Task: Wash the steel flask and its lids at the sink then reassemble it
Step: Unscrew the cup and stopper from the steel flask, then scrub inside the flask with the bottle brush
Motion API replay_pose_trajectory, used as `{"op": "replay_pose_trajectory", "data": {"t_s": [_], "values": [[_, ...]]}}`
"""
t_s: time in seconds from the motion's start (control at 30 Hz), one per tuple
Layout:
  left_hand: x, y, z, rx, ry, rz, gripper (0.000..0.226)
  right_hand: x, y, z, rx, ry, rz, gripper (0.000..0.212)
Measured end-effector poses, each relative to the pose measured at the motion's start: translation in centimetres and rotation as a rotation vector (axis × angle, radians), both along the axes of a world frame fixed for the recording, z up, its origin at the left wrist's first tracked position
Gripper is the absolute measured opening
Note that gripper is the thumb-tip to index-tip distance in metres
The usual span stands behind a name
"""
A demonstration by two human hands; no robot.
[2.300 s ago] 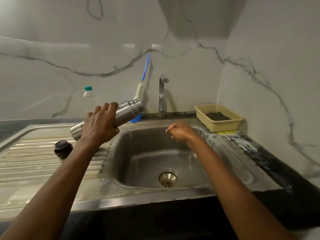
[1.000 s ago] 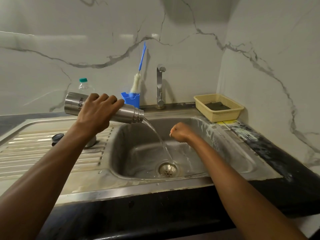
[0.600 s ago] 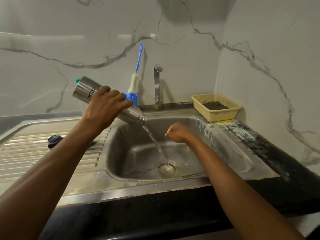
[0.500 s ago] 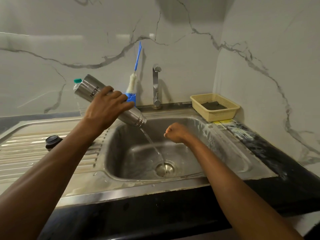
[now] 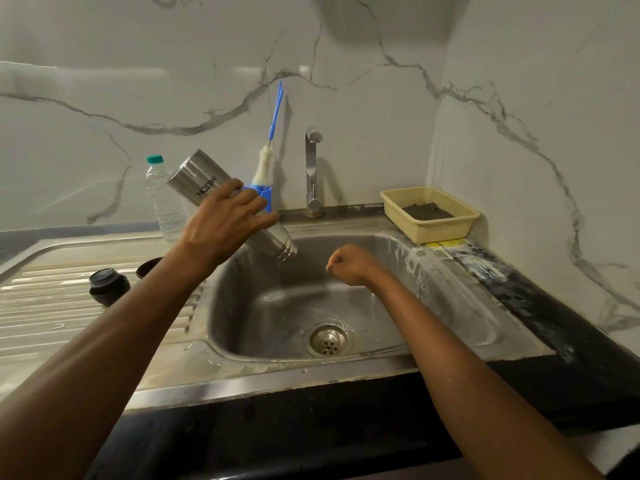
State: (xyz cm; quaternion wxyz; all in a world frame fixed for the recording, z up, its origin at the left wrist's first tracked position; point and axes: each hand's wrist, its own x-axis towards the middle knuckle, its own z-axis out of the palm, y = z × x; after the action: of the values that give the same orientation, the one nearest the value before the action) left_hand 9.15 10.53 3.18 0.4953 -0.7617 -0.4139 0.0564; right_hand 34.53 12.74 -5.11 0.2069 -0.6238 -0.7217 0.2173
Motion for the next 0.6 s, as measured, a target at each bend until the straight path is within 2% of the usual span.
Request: {"op": "replay_pose_trajectory", "data": {"t_s": [0.17,0.3,0.47,0.6], "values": [[-0.4,-0.2,-0.9,0.023,-0.113,-0.008,0.064,-0.2,-0.4,0.3,0.025,0.071,0.008,0.032],[-0.4,-1.0,-2.1,0.009,-0.561,0.042,0.073,-1.1,-0.5,0.8,0.088,0.141,-0.011,0.03],[0.0,-1.5,-2.8,-0.077,-1.173,0.152,0.078,-3.6,1.7,4.7,0.2,0.085,0.008,0.019],[0.1,-1.5,-1.9,-0.058,-1.396,0.112,0.083,-6.7,4.8,9.5,0.271,0.025,0.04,0.03]]}}
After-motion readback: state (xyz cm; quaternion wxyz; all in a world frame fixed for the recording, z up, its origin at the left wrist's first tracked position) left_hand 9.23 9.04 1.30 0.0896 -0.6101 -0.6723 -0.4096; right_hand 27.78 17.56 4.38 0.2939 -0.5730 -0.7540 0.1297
